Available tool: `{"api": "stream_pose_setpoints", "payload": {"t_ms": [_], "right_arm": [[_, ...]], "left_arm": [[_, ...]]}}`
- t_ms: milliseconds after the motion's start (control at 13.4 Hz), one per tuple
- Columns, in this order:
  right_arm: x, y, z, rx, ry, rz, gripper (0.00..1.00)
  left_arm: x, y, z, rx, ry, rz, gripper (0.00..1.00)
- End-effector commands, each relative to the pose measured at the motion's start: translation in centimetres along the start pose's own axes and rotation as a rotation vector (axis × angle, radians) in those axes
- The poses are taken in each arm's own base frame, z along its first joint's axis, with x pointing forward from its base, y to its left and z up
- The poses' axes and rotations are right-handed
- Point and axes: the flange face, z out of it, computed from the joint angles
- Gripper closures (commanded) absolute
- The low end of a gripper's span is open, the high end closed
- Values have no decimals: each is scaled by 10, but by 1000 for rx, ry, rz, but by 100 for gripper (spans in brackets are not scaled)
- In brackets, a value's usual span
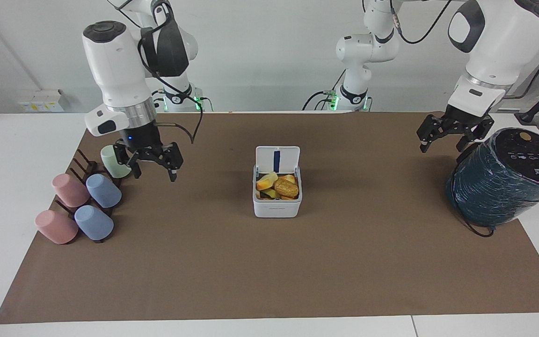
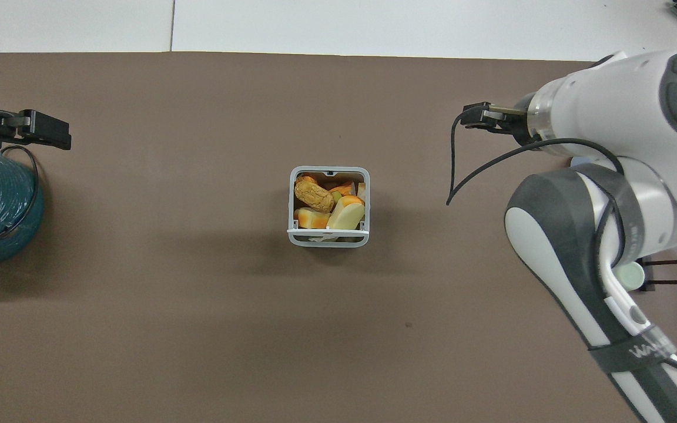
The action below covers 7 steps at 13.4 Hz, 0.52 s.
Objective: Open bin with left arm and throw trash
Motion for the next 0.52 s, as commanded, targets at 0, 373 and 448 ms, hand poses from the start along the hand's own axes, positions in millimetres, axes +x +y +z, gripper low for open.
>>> {"api": "stream_pose_setpoints", "payload": {"t_ms": [0, 373, 448], "right_arm": [[-12, 26, -32, -21, -38, -49, 0], [-20, 59, -45, -66, -174, -15, 0], [-23, 56, -46, -70, -195, -19, 0]], "left_arm": [[-7, -4, -2, 24, 14, 12, 0], [-6, 2, 0, 23, 19, 22, 0], [-6, 5, 0, 23, 19, 26, 0]]}}
